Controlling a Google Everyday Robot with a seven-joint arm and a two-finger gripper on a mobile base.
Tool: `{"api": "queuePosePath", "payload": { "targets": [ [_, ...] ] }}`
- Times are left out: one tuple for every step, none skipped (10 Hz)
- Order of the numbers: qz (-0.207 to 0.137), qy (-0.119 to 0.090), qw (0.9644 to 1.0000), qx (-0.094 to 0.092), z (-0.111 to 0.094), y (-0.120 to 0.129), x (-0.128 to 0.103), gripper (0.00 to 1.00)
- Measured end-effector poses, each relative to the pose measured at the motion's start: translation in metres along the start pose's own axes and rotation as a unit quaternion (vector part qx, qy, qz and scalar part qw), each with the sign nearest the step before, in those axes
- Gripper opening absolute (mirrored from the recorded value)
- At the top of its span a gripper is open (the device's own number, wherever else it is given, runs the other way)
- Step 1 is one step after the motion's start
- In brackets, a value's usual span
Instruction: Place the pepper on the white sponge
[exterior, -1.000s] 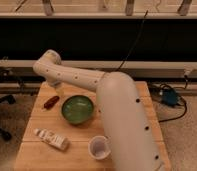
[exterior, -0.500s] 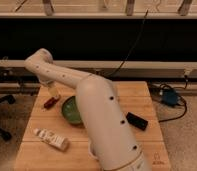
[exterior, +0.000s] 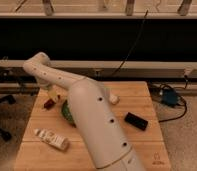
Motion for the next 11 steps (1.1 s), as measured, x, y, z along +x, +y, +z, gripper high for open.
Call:
{"api": "queuePosePath", "payload": {
  "targets": [
    [-0.001, 0.0, 1.0, -0.005, 0.004, 0.001, 0.0, 0.8],
    [-0.002, -0.002, 0.9999, -0.011, 0.009, 0.002, -0.001, 0.8],
    [-0.003, -0.002, 0.9999, -0.015, 0.012, 0.003, -0.002, 0.8],
    [-0.003, -0.002, 0.9998, -0.018, 0.014, 0.004, -0.001, 0.8],
    [-0.003, -0.002, 0.9997, -0.022, 0.017, 0.007, -0.001, 0.8],
    [-0.004, -0.003, 0.9997, -0.026, 0.019, 0.01, 0.0, 0.8],
    [-0.003, -0.003, 0.9996, -0.028, 0.021, 0.012, 0.001, 0.8],
    [-0.003, -0.005, 0.9995, -0.03, 0.024, 0.014, 0.001, 0.8],
    [-0.003, -0.009, 0.9994, -0.033, 0.028, 0.017, 0.001, 0.8],
    [-0.002, -0.012, 0.9993, -0.034, 0.032, 0.018, 0.002, 0.8],
    [-0.002, -0.015, 0.9993, -0.034, 0.036, 0.019, 0.003, 0.8]
  ]
}}
